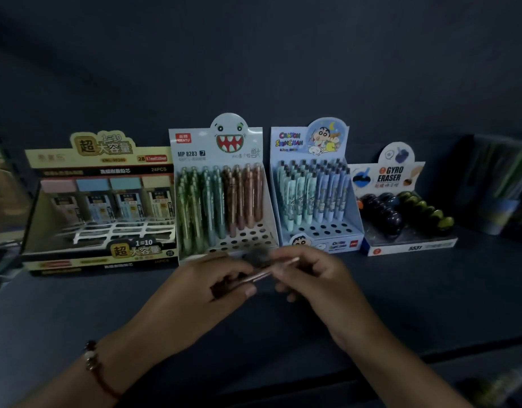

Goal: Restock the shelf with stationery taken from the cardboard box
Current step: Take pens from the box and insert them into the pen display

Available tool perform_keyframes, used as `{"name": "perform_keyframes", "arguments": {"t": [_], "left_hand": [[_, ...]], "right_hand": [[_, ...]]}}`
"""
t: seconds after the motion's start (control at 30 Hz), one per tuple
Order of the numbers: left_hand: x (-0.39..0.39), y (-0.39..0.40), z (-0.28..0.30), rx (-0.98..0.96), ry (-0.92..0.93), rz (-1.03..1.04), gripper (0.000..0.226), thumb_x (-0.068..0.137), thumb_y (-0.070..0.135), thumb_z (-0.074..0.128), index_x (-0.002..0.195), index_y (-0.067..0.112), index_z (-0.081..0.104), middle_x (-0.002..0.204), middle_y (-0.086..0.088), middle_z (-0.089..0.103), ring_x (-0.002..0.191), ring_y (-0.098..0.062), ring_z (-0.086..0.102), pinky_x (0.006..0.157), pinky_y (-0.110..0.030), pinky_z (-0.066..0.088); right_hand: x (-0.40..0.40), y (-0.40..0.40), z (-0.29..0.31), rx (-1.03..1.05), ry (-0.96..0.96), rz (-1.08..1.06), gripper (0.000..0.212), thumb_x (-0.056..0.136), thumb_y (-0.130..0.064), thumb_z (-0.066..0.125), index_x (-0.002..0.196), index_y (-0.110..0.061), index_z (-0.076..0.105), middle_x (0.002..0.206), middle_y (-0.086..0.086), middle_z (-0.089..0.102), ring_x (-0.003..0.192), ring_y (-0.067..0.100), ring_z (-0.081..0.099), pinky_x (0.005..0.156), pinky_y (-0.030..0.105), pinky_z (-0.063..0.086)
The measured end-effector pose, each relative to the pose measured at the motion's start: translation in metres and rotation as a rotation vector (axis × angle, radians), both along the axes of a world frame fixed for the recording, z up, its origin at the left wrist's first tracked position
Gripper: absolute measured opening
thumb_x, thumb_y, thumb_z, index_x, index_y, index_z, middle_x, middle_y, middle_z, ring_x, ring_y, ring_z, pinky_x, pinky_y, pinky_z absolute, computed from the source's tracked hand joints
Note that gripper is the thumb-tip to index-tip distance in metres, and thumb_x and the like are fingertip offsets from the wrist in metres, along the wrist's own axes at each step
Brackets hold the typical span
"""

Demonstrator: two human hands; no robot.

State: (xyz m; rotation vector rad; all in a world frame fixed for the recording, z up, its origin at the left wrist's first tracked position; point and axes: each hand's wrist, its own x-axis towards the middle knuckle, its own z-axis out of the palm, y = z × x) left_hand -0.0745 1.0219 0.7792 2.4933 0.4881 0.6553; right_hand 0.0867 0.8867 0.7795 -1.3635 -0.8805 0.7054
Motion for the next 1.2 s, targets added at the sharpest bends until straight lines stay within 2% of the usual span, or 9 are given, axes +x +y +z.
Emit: {"name": "perform_keyframes", "arguments": {"t": [0.13, 0.27, 0.37, 0.43, 0.57, 0.83, 0.93, 1.07, 1.2], "left_hand": [[-0.003, -0.002, 0.002, 0.002, 0.030, 0.001, 0.027, 0.088, 0.048, 0.060, 0.115, 0.047, 0.063, 0.108, 0.033, 0.057, 0.097, 0.007, 0.058, 0.081, -0.017, 0.047], [-0.005, 0.000, 0.002, 0.093, 0.049, 0.002, 0.033, 0.088, 0.055, 0.053, 0.118, 0.043, 0.062, 0.104, 0.027, 0.058, 0.098, 0.005, 0.056, 0.078, -0.017, 0.048], [-0.006, 0.003, 0.001, 0.155, 0.068, -0.038, 0.043, 0.090, 0.060, 0.045, 0.128, 0.044, 0.056, 0.120, 0.033, 0.049, 0.115, 0.014, 0.045, 0.092, -0.004, 0.035], [-0.006, 0.004, 0.000, 0.252, 0.124, -0.057, 0.048, 0.092, 0.064, 0.040, 0.135, 0.045, 0.049, 0.132, 0.034, 0.040, 0.124, 0.015, 0.033, 0.100, -0.003, 0.023], [-0.002, 0.005, -0.004, 0.394, 0.241, -0.059, 0.057, 0.092, 0.066, 0.027, 0.145, 0.048, 0.032, 0.153, 0.022, 0.023, 0.142, -0.001, 0.014, 0.114, -0.023, 0.010], [-0.002, 0.004, -0.004, 0.429, 0.294, -0.049, 0.057, 0.095, 0.062, 0.025, 0.150, 0.045, 0.023, 0.162, 0.013, 0.010, 0.147, -0.006, 0.002, 0.107, -0.016, -0.012], [-0.002, 0.004, -0.004, 0.441, 0.284, -0.049, 0.056, 0.096, 0.061, 0.026, 0.149, 0.045, 0.024, 0.161, 0.013, 0.013, 0.146, -0.006, 0.004, 0.108, -0.017, -0.009], [-0.001, 0.004, -0.004, 0.418, 0.287, -0.053, 0.052, 0.099, 0.059, 0.028, 0.149, 0.046, 0.023, 0.160, 0.014, 0.011, 0.145, -0.006, 0.004, 0.109, -0.019, -0.002], [0.002, 0.007, -0.007, 0.453, 0.283, -0.041, 0.051, 0.098, 0.059, 0.028, 0.146, 0.044, 0.028, 0.158, 0.010, 0.021, 0.144, -0.011, 0.014, 0.111, -0.025, 0.009]], "right_hand": [[0.009, -0.002, 0.000, 0.107, 0.131, -0.126, 0.020, 0.087, -0.007, 0.066, 0.095, -0.022, 0.077, 0.086, 0.003, 0.073, 0.073, 0.011, 0.066, 0.059, 0.022, 0.051], [0.021, -0.003, 0.003, 0.166, 0.168, -0.230, 0.020, 0.090, -0.007, 0.064, 0.102, -0.021, 0.074, 0.088, 0.005, 0.070, 0.073, 0.012, 0.066, 0.056, 0.022, 0.050], [0.035, -0.004, 0.016, 0.193, 0.112, -0.294, 0.018, 0.091, -0.007, 0.063, 0.101, -0.019, 0.071, 0.088, 0.002, 0.071, 0.074, 0.011, 0.067, 0.055, 0.020, 0.050], [0.046, -0.004, 0.030, 0.209, 0.044, -0.316, 0.015, 0.092, -0.008, 0.062, 0.101, -0.017, 0.069, 0.087, 0.000, 0.071, 0.076, 0.010, 0.067, 0.057, 0.020, 0.051], [0.058, 0.005, 0.064, 0.254, -0.193, -0.320, 0.013, 0.092, -0.011, 0.063, 0.100, -0.020, 0.069, 0.093, 0.004, 0.072, 0.081, 0.013, 0.068, 0.064, 0.020, 0.056], [0.067, 0.059, 0.085, 0.118, -0.876, -0.216, 0.019, 0.091, -0.020, 0.067, 0.110, -0.021, 0.070, 0.092, -0.008, 0.067, 0.087, 0.006, 0.064, 0.081, 0.024, 0.054], [0.069, 0.070, 0.083, 0.077, -0.977, -0.181, 0.017, 0.090, -0.021, 0.068, 0.108, -0.023, 0.070, 0.087, -0.017, 0.063, 0.081, -0.007, 0.059, 0.072, 0.009, 0.045], [0.067, 0.079, 0.087, -0.007, -1.112, -0.143, 0.022, 0.092, -0.027, 0.066, 0.113, -0.022, 0.070, 0.090, -0.012, 0.064, 0.079, -0.008, 0.055, 0.066, 0.004, 0.037], [0.066, 0.090, 0.094, -0.089, -1.192, -0.071, 0.023, 0.092, -0.026, 0.066, 0.112, -0.018, 0.071, 0.095, -0.003, 0.068, 0.085, 0.006, 0.061, 0.077, 0.022, 0.050]]}}
